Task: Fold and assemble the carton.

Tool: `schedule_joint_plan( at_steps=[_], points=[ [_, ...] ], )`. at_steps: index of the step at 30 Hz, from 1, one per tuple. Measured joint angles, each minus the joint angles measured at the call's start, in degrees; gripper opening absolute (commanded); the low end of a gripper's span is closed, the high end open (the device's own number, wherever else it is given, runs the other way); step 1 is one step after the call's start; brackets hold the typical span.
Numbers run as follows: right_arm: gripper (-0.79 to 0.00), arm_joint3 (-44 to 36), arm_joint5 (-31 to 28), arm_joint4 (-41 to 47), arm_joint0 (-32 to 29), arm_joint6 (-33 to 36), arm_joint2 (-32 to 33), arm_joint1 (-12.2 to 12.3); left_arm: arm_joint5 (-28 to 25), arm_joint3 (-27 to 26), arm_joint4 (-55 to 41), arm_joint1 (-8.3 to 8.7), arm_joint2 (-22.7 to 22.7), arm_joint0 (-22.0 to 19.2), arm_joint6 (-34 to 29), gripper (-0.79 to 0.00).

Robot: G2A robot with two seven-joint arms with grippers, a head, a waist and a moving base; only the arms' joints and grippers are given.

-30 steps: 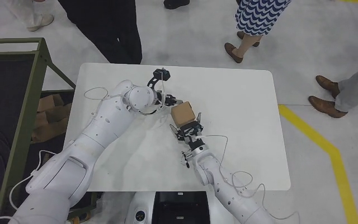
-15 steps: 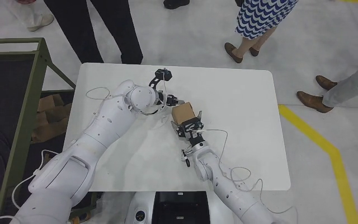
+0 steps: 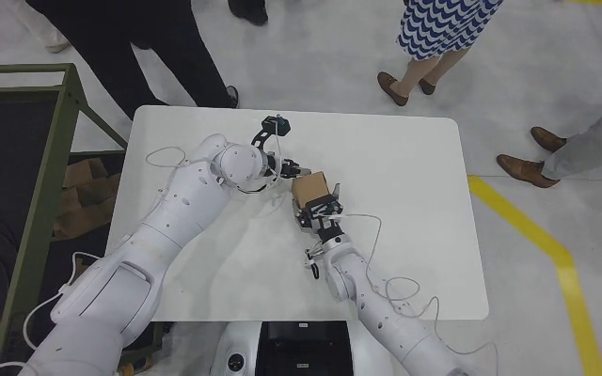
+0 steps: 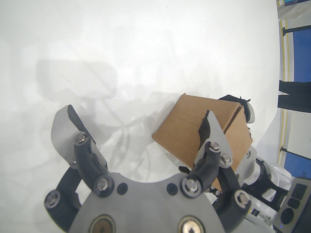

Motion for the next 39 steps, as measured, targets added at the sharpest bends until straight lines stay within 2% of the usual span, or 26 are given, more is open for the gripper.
schedule_joint_plan(
  at_steps=[3, 5, 7, 10, 11, 17, 19, 23, 25, 31, 34, 39],
  points=[
    [-0.006, 0.19, 0.28, -0.03, -0.03, -0.12, 0.02, -0.21, -0.11, 0.12, 0.15, -0.09, -0.17, 0.02, -0.06, 0.000],
    [-0.160, 0.37, 0.32, -0.04, -0.02, -0.21, 0.08, -0.33, -0.17, 0.19, 0.25, -0.16, -0.28, 0.03, -0.09, 0.000],
    [-0.191, 0.51, 0.31, -0.05, -0.01, -0.30, 0.17, -0.44, -0.28, 0.25, 0.37, -0.22, -0.36, 0.03, -0.19, 0.000],
    [-0.339, 0.68, 0.22, -0.11, -0.01, -0.52, 0.31, -0.57, -0.43, 0.35, 0.43, -0.34, -0.49, 0.03, -0.25, 0.000],
    [-0.360, 0.73, 0.21, -0.18, -0.01, -0.59, 0.35, -0.61, -0.47, 0.39, 0.44, -0.37, -0.53, 0.04, -0.25, 0.000],
    [-0.332, 0.92, 0.14, -0.45, -0.09, -0.71, 0.63, -0.84, -0.61, 0.73, 0.60, -0.61, -0.73, 0.02, -0.37, 0.000],
    [-0.348, 0.94, 0.21, -0.56, -0.16, -0.81, 0.74, -0.91, -0.67, 0.87, 0.64, -0.68, -0.82, 0.02, -0.44, 0.000],
    [-0.474, 0.91, 0.35, -0.70, -0.39, -1.13, 1.01, -1.02, -0.74, 1.13, 0.87, -0.79, -1.04, -0.06, -0.49, 0.000],
    [-0.563, 0.82, 0.43, -0.76, -0.59, -1.35, 1.20, -1.06, -0.76, 1.32, 0.94, -0.80, -1.31, -0.16, -0.47, 0.000],
    [-0.640, 0.27, 0.42, -1.10, -1.21, -1.71, 1.74, -1.10, -0.91, 1.42, 1.20, -0.76, -2.16, -0.24, -0.54, 0.000],
    [-0.785, -0.84, 0.24, -1.24, -1.85, -2.23, 2.19, -1.02, -0.76, 1.32, 1.35, -0.60, -2.93, -0.21, -0.35, 0.000],
    [-0.785, -4.14, -0.51, -2.03, -3.61, -2.89, 3.28, -0.57, -0.41, 0.05, 1.84, 0.03, -5.12, 0.03, -0.05, 0.000]
  ],
)
